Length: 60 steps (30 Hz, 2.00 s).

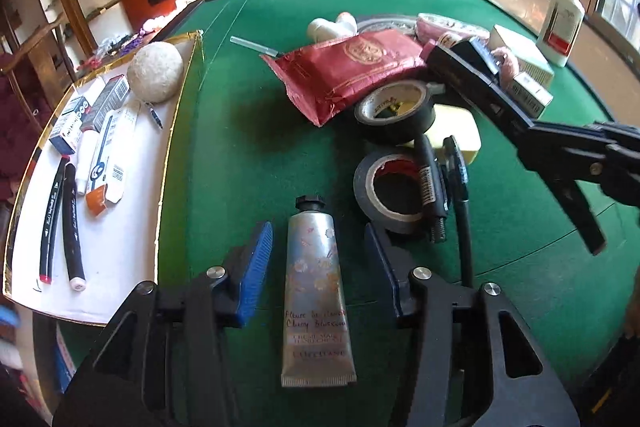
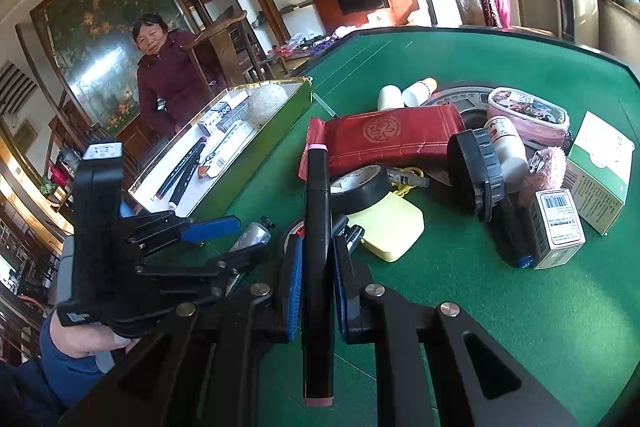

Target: Organize objects

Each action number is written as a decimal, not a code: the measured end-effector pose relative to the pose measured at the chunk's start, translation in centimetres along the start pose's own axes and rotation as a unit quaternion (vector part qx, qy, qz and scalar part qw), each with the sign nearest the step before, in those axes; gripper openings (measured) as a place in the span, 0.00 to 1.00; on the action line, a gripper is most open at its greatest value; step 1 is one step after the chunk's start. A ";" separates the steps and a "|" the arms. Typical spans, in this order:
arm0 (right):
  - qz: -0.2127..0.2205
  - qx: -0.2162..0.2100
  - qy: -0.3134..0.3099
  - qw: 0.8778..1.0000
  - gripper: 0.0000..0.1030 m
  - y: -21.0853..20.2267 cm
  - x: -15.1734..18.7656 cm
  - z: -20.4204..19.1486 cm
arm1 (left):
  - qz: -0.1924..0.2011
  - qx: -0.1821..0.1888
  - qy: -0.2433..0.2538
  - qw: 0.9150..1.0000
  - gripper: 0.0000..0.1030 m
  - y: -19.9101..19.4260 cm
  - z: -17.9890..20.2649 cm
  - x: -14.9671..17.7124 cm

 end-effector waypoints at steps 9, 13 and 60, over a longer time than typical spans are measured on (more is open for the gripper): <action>0.001 -0.006 0.005 1.000 0.12 0.1 0.1 -0.1 | 0.027 0.039 -0.026 0.999 0.25 0.3 -0.3 0.6; 0.002 -0.009 0.007 1.000 0.12 0.0 0.2 -0.1 | 0.045 0.046 -0.043 0.997 0.25 -1.2 -0.8 0.4; -0.028 -0.055 0.096 0.993 0.12 16.2 -4.4 -15.0 | 0.083 0.031 -0.205 0.975 0.25 -5.3 -19.8 2.2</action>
Point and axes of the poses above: each gripper's, at about its wrist camera, not at the fingertips, and y roughly the way its jaws point, z to its right, x to its underside, the point moved 9 cm from there along y, roughly the way its jaws point, and after that the axes turned 10 degrees about y, right-handed, at the moved point
